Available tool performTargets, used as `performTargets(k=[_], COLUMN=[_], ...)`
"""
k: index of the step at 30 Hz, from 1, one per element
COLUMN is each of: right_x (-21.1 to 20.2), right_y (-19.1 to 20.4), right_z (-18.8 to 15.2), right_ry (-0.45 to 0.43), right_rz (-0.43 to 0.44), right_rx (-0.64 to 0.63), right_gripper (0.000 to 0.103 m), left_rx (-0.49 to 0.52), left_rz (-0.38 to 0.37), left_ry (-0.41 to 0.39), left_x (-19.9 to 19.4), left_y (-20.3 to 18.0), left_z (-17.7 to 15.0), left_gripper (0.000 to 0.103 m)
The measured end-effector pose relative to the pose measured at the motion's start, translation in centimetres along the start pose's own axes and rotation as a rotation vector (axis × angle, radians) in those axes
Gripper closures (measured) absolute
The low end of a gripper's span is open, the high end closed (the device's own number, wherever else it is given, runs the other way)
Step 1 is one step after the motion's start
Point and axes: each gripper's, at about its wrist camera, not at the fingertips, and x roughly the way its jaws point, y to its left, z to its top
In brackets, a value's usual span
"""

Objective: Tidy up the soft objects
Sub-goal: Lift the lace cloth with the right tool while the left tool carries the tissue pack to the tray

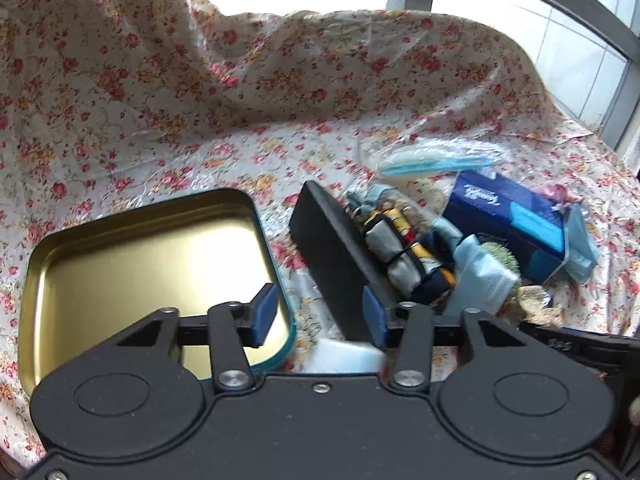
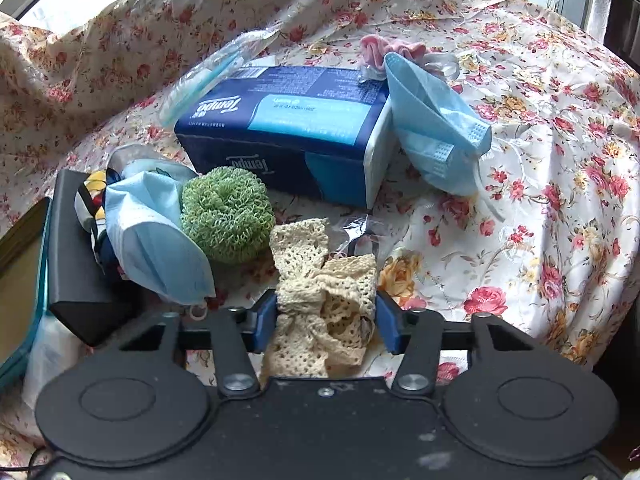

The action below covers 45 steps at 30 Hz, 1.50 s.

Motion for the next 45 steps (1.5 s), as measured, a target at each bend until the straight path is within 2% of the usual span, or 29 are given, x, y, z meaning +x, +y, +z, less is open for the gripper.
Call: performTargets(k=[2,5,7,9,11,15,17,21,24,26,27,28,31,34,35,36,41,45], right_x=[-0.3,-0.5,-0.7,-1.0,-1.0,-1.0,-1.1,-1.3,-1.4,-1.4,-1.5,-1.5,-2.0,-3.0,-3.4,-3.8,-5.5,-5.1], right_y=[-0.3,-0.4,-0.3,-0.2,0.0,0.0,-0.1,-0.3,-0.5,-0.5,-0.5,-0.5,-0.7,-1.2,-1.3,-1.4,-1.9,-1.3], right_z=[0.1,0.1,0.0,-0.1,-0.2,-0.3,-0.5,-0.7,-0.9,-0.9,-1.0,-1.0,-1.0,-0.9,-0.9,-0.8,-0.1,0.0], right_ry=[-0.003,-0.004,-0.006,-0.009,-0.006,-0.005,-0.007,-0.010,-0.010,-0.012,-0.013,-0.014,-0.022,-0.040,-0.049,-0.055,-0.072,-0.070], right_rz=[0.009,0.013,0.015,0.016,0.016,0.015,0.017,0.016,0.019,0.018,0.018,0.020,0.029,0.043,0.048,0.053,0.099,0.071], right_rx=[0.008,0.010,0.002,-0.003,-0.004,-0.009,-0.010,-0.009,-0.010,-0.011,-0.012,-0.014,-0.012,-0.006,-0.004,-0.001,0.017,-0.017], right_gripper=[0.055,0.059,0.059,0.059,0.059,0.059,0.059,0.059,0.059,0.059,0.059,0.060,0.060,0.061,0.066,0.077,0.076,0.077], left_rx=[-0.004,0.070,0.097,0.084,0.073,0.056,0.014,-0.091,-0.084,-0.084,-0.087,-0.084,-0.098,-0.077,-0.077,-0.081,-0.098,-0.112], left_rz=[-0.009,-0.027,-0.058,-0.083,-0.081,-0.111,-0.104,-0.078,-0.023,-0.021,-0.028,-0.023,-0.076,-0.067,-0.069,-0.076,-0.069,-0.061], left_ry=[0.011,0.074,0.105,0.127,0.170,0.293,0.325,0.286,0.245,0.255,0.257,0.240,0.224,0.186,0.176,0.167,0.105,0.083], left_x=[0.6,1.8,2.0,1.8,2.1,3.8,4.4,4.1,3.7,3.9,4.0,3.6,2.8,1.6,1.4,1.0,0.0,-0.2], left_y=[0.4,0.0,-0.3,-0.4,-0.8,-2.2,-2.5,-2.0,-1.8,-1.6,-1.4,-1.3,-0.8,-0.9,-1.3,-1.2,-0.5,0.5], left_z=[-0.3,-2.1,-4.0,-5.9,-7.6,-10.4,-11.1,-11.0,-10.6,-10.6,-10.5,-10.4,-9.7,-8.7,-8.2,-7.8,-5.2,-4.4], left_gripper=[0.057,0.047,0.033,0.023,0.017,0.017,0.018,0.018,0.019,0.035,0.048,0.051,0.051,0.051,0.051,0.051,0.051,0.051])
